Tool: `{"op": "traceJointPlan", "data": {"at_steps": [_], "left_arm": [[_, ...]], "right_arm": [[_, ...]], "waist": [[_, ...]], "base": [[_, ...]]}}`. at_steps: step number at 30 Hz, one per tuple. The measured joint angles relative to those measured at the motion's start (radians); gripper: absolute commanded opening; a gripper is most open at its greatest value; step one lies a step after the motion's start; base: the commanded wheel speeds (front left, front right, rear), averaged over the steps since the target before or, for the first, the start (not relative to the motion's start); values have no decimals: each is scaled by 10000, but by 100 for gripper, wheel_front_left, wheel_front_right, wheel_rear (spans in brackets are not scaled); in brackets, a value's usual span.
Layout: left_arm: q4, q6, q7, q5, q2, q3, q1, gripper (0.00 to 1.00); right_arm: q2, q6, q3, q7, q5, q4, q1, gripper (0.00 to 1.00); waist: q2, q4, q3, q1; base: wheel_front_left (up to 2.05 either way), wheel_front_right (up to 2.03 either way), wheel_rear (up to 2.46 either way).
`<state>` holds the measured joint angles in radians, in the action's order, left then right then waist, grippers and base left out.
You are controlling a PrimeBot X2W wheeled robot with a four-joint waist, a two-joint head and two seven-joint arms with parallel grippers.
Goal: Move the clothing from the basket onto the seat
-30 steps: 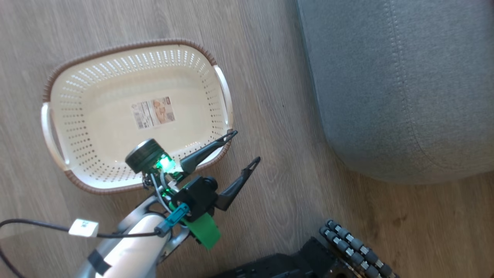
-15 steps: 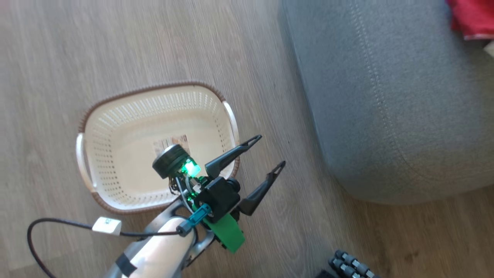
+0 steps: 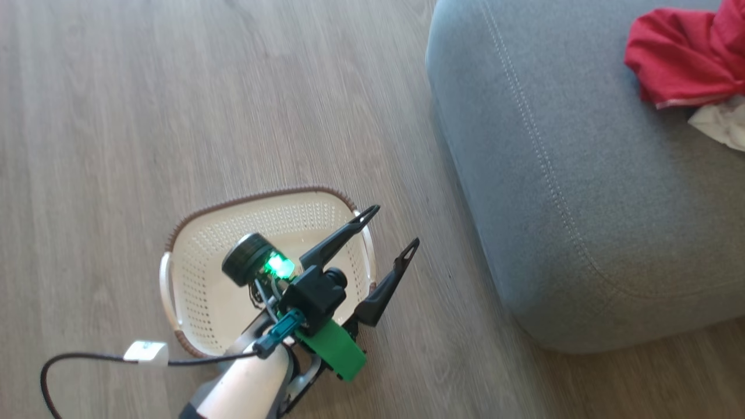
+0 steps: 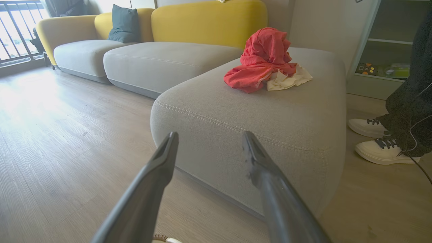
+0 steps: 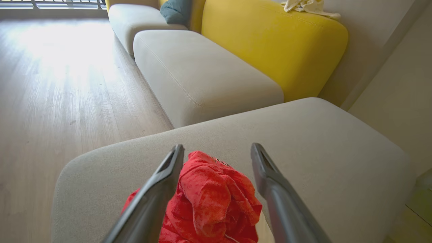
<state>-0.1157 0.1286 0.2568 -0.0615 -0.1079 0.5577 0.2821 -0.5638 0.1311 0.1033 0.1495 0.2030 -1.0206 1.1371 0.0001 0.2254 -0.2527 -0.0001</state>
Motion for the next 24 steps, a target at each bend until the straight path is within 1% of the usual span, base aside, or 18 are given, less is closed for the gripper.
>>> {"op": "traceJointPlan", "data": {"at_steps": [3,6,9,12,14,19,23,24], "left_arm": [[19,-12,0,0,117,-234,-331,100],[52,-105,0,-2,176,-755,-509,100],[98,-305,0,-19,232,-1356,-561,100],[150,-577,0,-111,360,-1979,-625,100],[224,-731,0,-211,430,-2426,-648,100],[414,-1290,0,-211,493,-3450,-952,100],[516,-1749,0,-276,548,-4111,-1162,100],[520,-1774,0,-385,562,-4278,-1216,100]], "right_arm": [[10,0,-709,-211,953,1501,-663,100],[-102,0,-1703,-635,1404,3179,-1632,100],[-111,0,-2086,-1183,2240,4437,-2646,100],[-117,0,-2543,-1812,2807,5519,-3625,100],[-104,0,-2842,-2307,3099,6103,-4177,100],[67,0,-3379,-3476,3459,7229,-5300,100],[573,0,-3475,-3916,3597,7770,-6058,100],[769,0,-3409,-3969,3753,7852,-6264,100]], "waist": [[0,-79,359,0],[0,-213,636,0],[0,-439,818,0],[-1,-718,993,0],[-1,-909,1108,0],[-1,-1411,1354,0],[-1,-1807,1512,0],[-1,-1905,1550,0]], "base": [[0,0,0],[0,0,0],[0,0,0],[0,0,0],[0,0,0],[0,0,0],[0,0,0],[0,0,0]]}}
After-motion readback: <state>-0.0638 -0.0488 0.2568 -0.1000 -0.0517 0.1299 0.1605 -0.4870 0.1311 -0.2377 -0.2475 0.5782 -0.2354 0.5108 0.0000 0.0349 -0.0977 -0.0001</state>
